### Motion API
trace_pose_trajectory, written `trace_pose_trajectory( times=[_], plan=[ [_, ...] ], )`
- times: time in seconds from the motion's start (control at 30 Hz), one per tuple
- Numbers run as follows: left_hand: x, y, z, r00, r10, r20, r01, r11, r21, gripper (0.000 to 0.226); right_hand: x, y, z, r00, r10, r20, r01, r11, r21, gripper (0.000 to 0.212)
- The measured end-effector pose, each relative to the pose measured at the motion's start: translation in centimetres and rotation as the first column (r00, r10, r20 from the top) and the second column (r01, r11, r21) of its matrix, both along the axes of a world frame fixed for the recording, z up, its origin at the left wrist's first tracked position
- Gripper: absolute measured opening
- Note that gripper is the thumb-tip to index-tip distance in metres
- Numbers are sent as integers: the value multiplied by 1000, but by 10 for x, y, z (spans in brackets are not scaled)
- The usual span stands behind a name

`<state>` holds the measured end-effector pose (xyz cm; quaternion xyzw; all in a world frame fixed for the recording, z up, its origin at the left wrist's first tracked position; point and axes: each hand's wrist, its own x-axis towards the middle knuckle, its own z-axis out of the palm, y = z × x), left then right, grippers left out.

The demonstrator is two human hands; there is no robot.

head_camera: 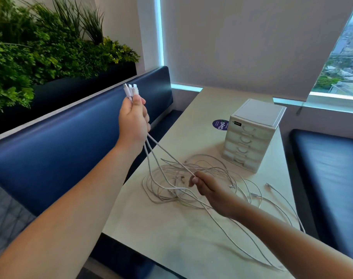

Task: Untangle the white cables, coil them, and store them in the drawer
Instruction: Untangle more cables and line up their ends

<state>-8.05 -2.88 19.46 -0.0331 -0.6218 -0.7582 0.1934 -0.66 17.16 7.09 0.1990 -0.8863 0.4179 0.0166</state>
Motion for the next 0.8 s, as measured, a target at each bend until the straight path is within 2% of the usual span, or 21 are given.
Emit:
trace_pose_trajectory(
  times=[0.23, 0.33, 0.4, 0.47, 0.53, 0.63, 0.7, 0.77, 0.8],
  plan=[
    [-6, -39, 3, 977, 210, -24, -210, 978, 20, 29, 16, 57, -37, 995, -84, 44, 64, 937, 344, 29],
    [-4, -45, -8, 969, 246, -5, -245, 966, -83, 28, 25, 71, -43, 992, -102, 75, 66, 922, 382, 33],
    [-1, -44, -16, 975, 220, 22, -212, 959, -189, 29, 28, 70, -35, 992, -94, 86, 53, 916, 397, 33],
    [4, -36, -24, 989, 125, 75, -97, 948, -303, 27, 29, 67, -23, 993, -87, 80, 50, 923, 381, 33],
    [14, -21, -33, 990, -2, 141, 66, 890, -452, 23, 26, 62, -6, 994, -80, 81, 46, 932, 359, 32],
    [35, 13, -53, 942, -208, 263, 334, 672, -662, 18, 23, 49, 19, 998, -42, 37, 25, 933, 359, 34],
    [48, 33, -64, 882, -329, 337, 469, 554, -688, 22, 22, 43, 34, 1000, -3, -7, 5, 935, 354, 34],
    [54, 45, -67, 808, -431, 402, 586, 511, -629, 11, 18, 41, 47, 1000, 24, -21, -14, 931, 366, 30],
    [54, 49, -69, 786, -458, 415, 614, 494, -616, 16, 17, 42, 51, 999, 37, -24, -25, 919, 392, 28]
  ],
)
